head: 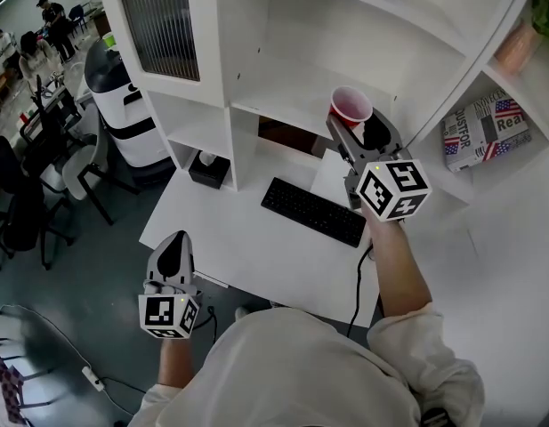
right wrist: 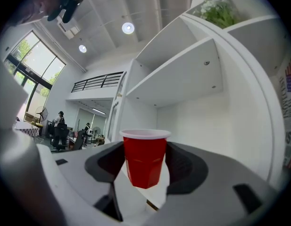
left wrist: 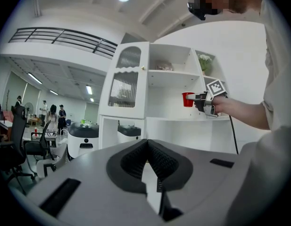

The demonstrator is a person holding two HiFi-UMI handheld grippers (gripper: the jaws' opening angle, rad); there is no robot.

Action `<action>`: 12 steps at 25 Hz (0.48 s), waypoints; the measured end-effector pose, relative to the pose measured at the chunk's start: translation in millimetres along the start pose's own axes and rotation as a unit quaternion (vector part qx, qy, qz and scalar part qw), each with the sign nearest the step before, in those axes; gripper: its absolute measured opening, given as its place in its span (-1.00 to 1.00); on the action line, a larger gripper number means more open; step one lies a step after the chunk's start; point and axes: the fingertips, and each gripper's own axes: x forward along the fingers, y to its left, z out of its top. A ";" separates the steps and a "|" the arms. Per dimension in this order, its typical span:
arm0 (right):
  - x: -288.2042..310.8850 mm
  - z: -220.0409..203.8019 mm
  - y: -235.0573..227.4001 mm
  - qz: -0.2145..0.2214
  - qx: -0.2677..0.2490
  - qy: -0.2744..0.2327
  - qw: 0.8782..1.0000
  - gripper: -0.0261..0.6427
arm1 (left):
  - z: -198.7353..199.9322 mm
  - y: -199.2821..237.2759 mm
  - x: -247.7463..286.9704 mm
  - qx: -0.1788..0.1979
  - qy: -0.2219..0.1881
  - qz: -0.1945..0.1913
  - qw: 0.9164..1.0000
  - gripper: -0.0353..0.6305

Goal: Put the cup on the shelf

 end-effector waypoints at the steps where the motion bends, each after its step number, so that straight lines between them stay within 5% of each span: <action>1: 3.8 -0.5 -1.4 0.000 0.001 0.002 1.000 -0.10 | -0.5 -0.3 0.1 -0.001 0.000 0.000 1.000 -0.89; 12: 47.0 -11.8 -21.7 -0.018 0.008 0.036 0.999 -0.10 | -3.2 3.0 -2.9 -0.007 0.000 0.000 1.000 -0.89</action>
